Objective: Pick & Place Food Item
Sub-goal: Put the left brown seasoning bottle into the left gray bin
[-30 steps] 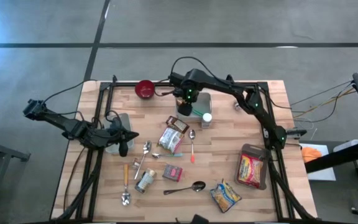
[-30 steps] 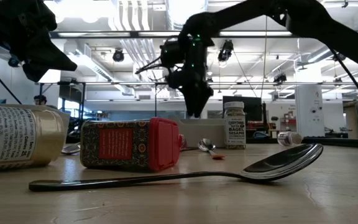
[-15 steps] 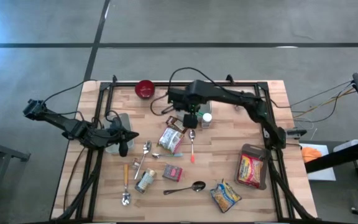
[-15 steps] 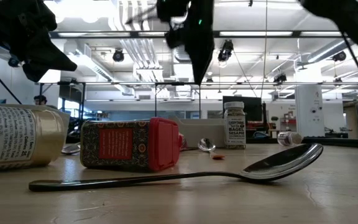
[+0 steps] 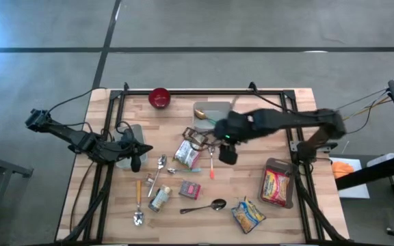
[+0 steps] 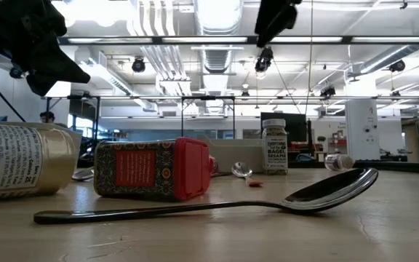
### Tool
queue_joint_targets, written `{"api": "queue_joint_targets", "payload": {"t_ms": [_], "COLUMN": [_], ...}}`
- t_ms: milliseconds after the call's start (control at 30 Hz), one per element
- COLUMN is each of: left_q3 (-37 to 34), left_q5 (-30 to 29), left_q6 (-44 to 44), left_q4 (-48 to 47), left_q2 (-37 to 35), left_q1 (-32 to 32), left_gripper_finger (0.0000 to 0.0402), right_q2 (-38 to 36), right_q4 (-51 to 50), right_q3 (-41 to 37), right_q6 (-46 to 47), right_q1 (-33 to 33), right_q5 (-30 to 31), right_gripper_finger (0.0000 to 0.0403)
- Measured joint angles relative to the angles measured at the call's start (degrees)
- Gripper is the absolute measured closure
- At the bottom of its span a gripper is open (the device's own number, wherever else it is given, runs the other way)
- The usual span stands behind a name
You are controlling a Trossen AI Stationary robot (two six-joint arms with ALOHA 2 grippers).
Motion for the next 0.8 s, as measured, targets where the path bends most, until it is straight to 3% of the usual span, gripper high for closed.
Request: {"api": "queue_joint_targets", "payload": {"t_ms": [433, 800], "left_q3": [0.00, 0.00], "left_q5": [-0.01, -1.52], "left_q6": [-0.01, -0.11], "left_q4": [0.00, 7.70], "left_q2": [-0.01, 0.45], "left_q1": [0.00, 0.02], "left_gripper_finger": [0.0401, 0.0401], "right_q2": [-16.77, -23.60], "right_q4": [22.99, 39.05], "right_q3": [-27.94, -41.48], "right_q6": [0.76, -1.44], "right_q1": [4.38, 4.38], "right_q5": [3.11, 3.01], "right_gripper_finger": [0.0155, 0.0155]}}
